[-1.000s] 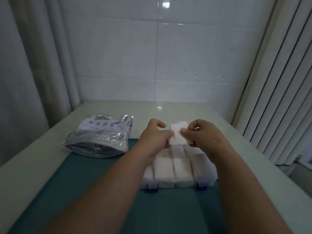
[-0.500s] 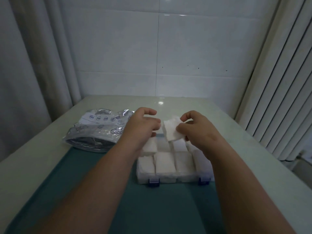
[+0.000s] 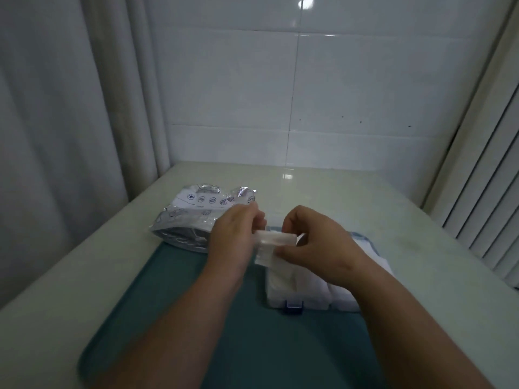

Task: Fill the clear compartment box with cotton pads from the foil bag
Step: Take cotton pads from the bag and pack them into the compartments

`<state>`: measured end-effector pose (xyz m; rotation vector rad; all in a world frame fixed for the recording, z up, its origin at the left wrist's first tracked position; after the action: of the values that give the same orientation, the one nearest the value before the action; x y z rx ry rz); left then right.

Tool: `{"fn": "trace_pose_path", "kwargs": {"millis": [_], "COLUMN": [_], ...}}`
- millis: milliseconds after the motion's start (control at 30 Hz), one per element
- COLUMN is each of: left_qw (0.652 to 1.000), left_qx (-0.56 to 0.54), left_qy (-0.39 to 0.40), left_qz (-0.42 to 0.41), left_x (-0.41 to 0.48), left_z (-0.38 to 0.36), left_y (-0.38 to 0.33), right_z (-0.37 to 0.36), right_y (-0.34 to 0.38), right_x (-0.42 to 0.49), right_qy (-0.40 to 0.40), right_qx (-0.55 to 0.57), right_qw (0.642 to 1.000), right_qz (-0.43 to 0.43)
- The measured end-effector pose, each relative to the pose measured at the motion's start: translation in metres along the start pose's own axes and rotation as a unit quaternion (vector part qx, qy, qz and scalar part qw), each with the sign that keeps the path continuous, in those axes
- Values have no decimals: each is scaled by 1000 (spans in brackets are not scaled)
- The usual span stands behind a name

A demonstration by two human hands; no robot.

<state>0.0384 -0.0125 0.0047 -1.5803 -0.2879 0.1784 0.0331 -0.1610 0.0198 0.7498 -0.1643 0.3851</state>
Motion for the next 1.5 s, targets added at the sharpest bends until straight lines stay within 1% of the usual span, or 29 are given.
{"fn": "trace_pose_path", "kwargs": {"millis": [133,233,333,433,533,600,700,900,1033,1167,1267,1400,1500], "left_qw": [999,998,995,994,998,999,997,995,997,996,995,995,995], "left_qx": [29,68,99,95,41,24,57,95,66,50,38,21,-27], "left_qy": [-2,3,12,24,33,43,44,32,34,73,91,93,98], "left_qz": [-17,-12,-29,-39,-19,-11,-8,-18,-7,-7,3,4,6], "left_x": [-2,1,1,-1,-1,-2,-3,-4,-4,-5,-4,0,2], "left_z": [-1,-2,-7,-10,-8,-8,-10,-11,-12,-13,-11,-10,-10], "left_y": [2,8,12,12,10,8,8,12,13,9,7,11,14], "right_z": [-3,-3,-4,-2,0,0,-2,-1,2,3,5,12,13], "right_y": [0,-2,-6,-7,-7,-7,-4,-1,-3,-5,-8,-8,-7], "right_x": [0,-1,-2,-2,-1,0,-1,-3,-2,-2,-2,-2,-1], "right_qy": [4,28,62,41,24,19,21,62,22,2,-29,-86,-101], "right_qx": [1,9,-20,-22,4,16,18,5,13,35,65,39,68], "right_qw": [1000,1000,997,998,999,999,998,996,997,996,992,992,990], "right_qz": [13,-4,-29,-30,-41,-48,-48,-63,-69,-83,-100,-84,-77]}}
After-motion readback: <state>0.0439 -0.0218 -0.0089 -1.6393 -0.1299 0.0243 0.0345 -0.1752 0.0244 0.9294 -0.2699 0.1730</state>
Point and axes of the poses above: each hand's wrist, its own x-axis towards the middle knuckle, its own z-axis out of the back of the hand, y = z × x, the point moved 4 cm from there along x, towards the middle knuckle, and after that the axes turned 5 degrees about z, right-handed, at the moved point
